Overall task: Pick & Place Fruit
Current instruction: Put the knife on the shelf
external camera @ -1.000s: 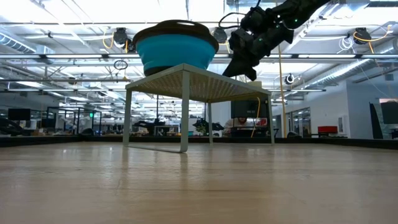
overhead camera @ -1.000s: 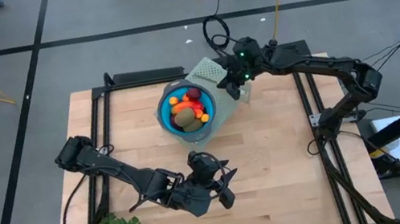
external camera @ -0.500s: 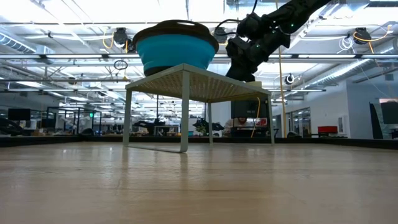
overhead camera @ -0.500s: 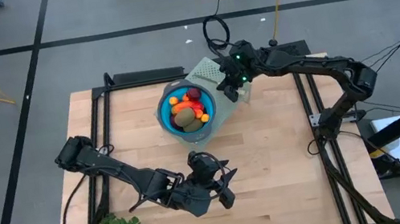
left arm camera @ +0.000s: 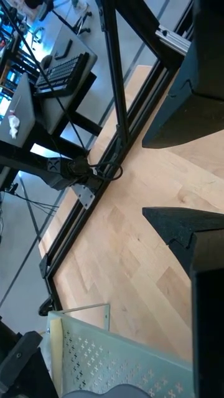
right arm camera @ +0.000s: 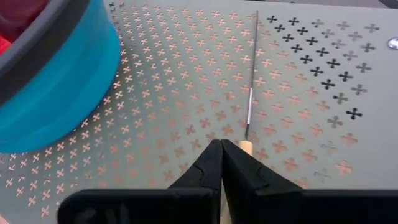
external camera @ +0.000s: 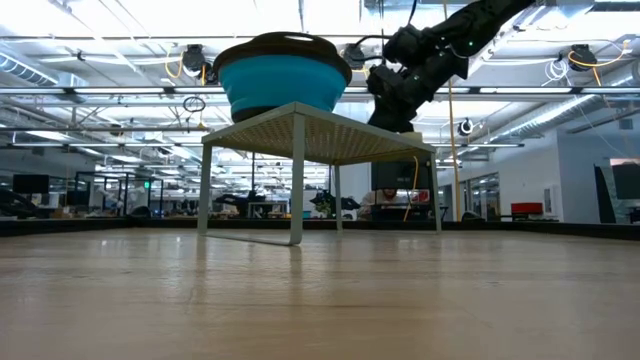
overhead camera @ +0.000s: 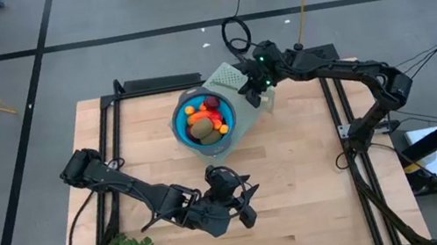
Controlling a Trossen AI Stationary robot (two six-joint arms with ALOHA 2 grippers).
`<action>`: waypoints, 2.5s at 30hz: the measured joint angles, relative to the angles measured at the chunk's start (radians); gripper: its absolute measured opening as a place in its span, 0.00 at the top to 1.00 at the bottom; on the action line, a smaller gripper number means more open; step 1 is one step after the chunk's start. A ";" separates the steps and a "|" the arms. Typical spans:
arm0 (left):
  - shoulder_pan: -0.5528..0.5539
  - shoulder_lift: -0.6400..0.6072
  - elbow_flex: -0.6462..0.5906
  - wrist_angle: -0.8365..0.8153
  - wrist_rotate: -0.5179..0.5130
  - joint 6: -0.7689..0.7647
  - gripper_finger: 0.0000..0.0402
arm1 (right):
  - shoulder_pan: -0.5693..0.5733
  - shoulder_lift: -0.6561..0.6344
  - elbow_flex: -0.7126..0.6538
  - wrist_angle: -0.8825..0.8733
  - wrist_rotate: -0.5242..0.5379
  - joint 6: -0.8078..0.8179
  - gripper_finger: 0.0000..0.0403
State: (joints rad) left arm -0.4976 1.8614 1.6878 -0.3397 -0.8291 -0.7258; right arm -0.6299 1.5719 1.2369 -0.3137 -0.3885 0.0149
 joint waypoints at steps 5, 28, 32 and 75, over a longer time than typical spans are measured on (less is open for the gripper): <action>0.000 0.000 0.000 0.000 0.000 -0.007 0.60 | -0.019 0.000 0.000 -0.004 -0.002 0.002 1.00; 0.000 0.000 0.000 0.000 0.000 -0.012 0.60 | -0.025 0.000 0.000 0.047 -0.059 0.037 1.00; 0.000 0.000 0.000 0.000 0.000 -0.012 0.60 | -0.025 -0.007 0.000 0.068 -0.038 0.019 0.99; 0.018 0.000 0.000 0.000 0.038 -0.024 0.60 | -0.010 0.078 0.001 0.121 0.071 -0.173 0.90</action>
State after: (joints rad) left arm -0.4793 1.8614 1.6878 -0.3401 -0.7914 -0.7500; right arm -0.6399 1.6500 1.2375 -0.1924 -0.3171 -0.1576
